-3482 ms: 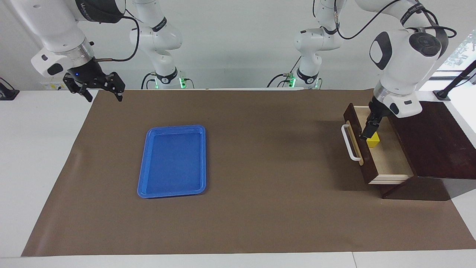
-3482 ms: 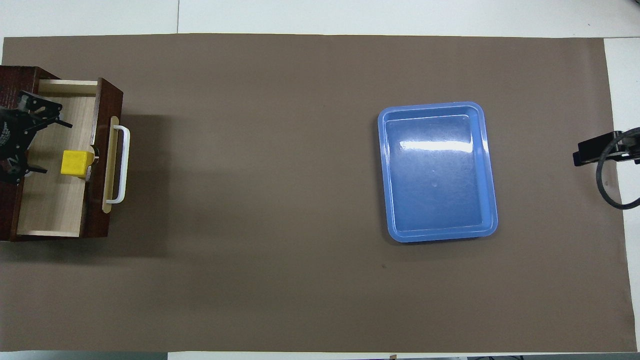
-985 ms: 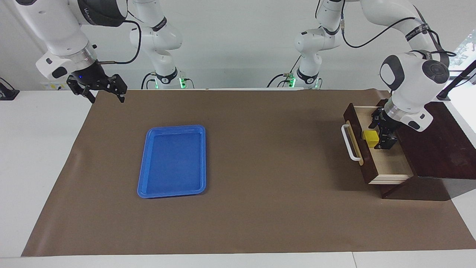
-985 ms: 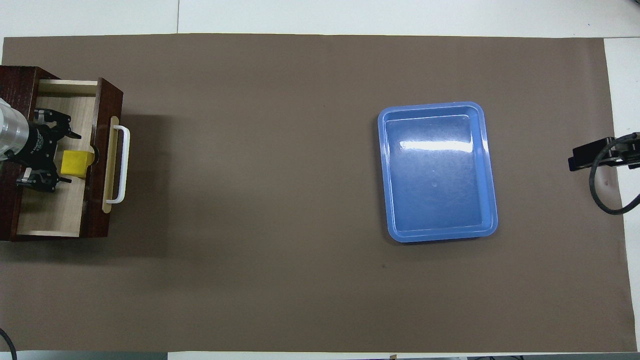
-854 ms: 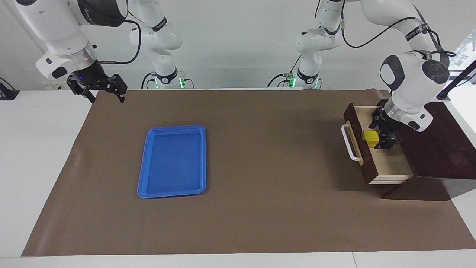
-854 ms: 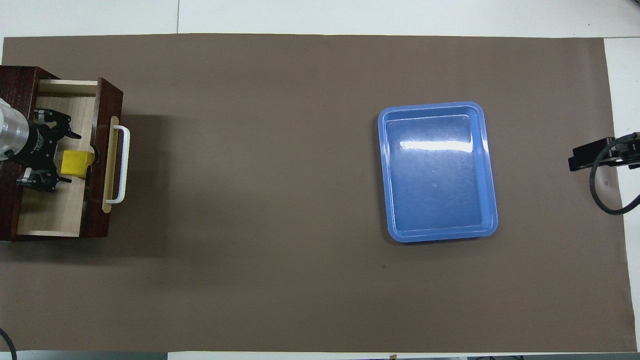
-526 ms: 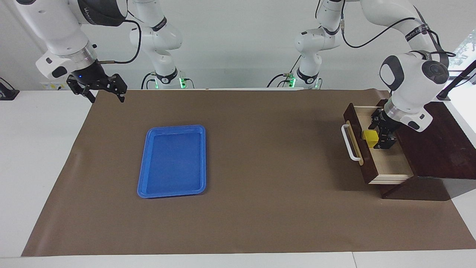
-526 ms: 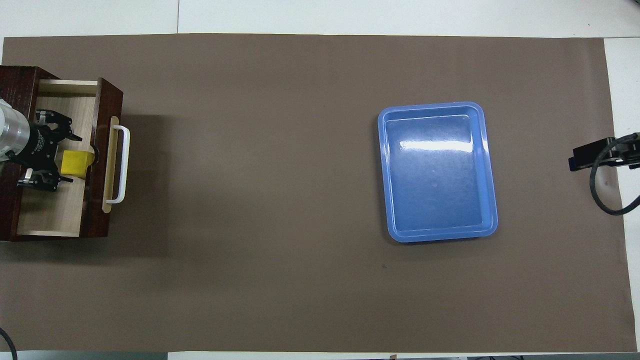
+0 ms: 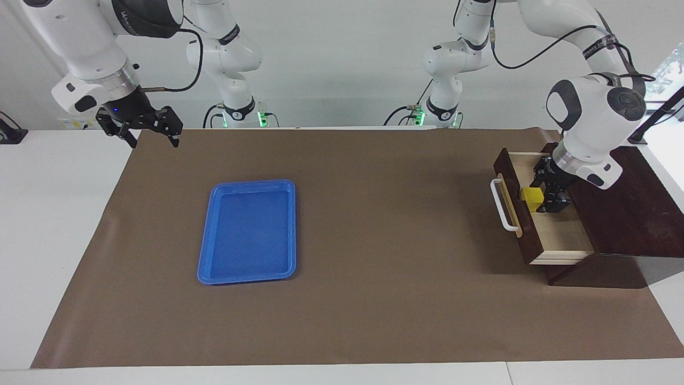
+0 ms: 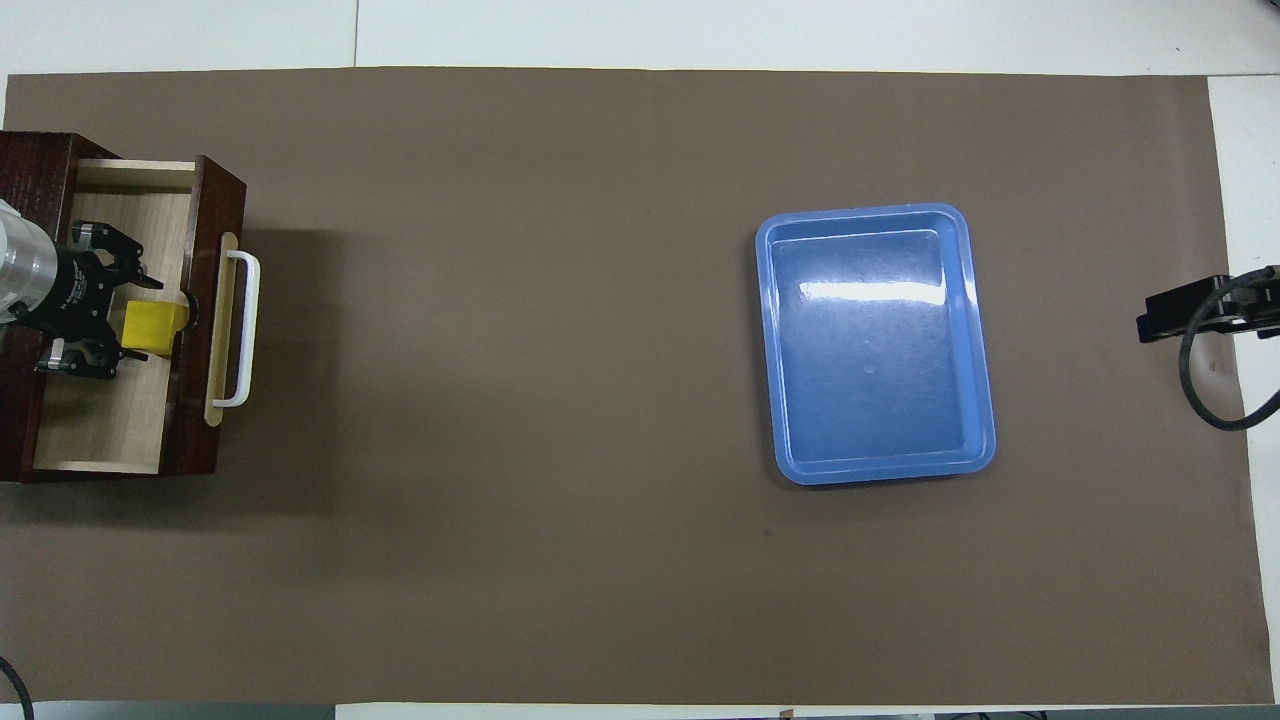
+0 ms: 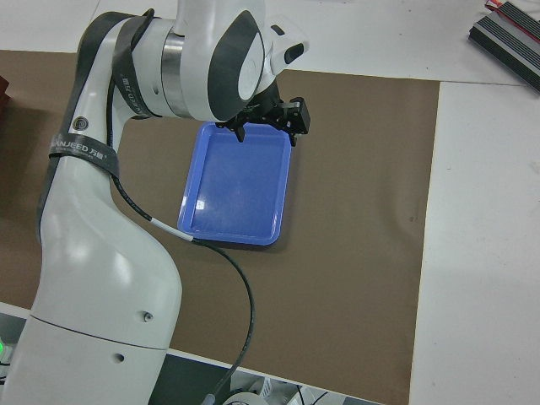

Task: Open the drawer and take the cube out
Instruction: 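Lower the left gripper into the drawer and grasp the yellow cube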

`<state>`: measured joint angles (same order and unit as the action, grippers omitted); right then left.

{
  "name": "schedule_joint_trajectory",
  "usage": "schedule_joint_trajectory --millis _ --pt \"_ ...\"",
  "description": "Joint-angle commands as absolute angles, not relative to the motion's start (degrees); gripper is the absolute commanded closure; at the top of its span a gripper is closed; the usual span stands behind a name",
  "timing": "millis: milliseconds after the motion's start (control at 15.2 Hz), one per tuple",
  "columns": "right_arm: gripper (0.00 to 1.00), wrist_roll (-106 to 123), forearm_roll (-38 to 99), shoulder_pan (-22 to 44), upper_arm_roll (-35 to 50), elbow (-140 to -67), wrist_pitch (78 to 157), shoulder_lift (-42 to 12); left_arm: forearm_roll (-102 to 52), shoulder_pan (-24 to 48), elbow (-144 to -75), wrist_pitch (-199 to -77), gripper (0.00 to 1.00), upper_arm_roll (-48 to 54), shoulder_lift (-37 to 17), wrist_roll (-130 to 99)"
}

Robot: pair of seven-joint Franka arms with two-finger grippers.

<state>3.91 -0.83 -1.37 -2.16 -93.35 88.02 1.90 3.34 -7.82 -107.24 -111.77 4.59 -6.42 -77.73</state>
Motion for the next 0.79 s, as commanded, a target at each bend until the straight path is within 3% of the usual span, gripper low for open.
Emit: schedule_joint_trajectory --millis 0,263,328,394,460,723 --pt "0.0 3.8 0.0 -2.2 -1.8 -96.1 90.3 3.7 4.3 -7.9 -109.2 -113.1 0.32 4.5 -4.9 -78.5" --pt "0.0 3.8 0.0 -2.2 -1.8 -97.2 91.2 4.1 4.3 -8.0 -109.4 -113.6 0.57 4.5 -4.9 -78.7" --pt "0.0 3.8 0.0 -2.2 -1.8 -97.3 91.2 4.2 4.3 -8.0 -109.4 -113.6 0.68 4.5 -4.9 -78.7" --pt "0.0 3.8 0.0 -2.2 -1.8 -97.4 91.3 4.2 4.3 -8.0 -109.3 -113.7 0.88 4.5 -4.9 -78.7" --pt "0.0 3.8 0.1 -2.2 -1.8 -97.5 91.3 4.3 4.3 -7.9 -109.2 -113.8 1.0 4.5 -4.9 -78.7" --pt "0.0 2.8 1.4 -2.3 -1.9 -98.3 92.0 4.7 4.2 -7.6 -106.2 -112.3 1.0 4.6 -5.9 -78.7"
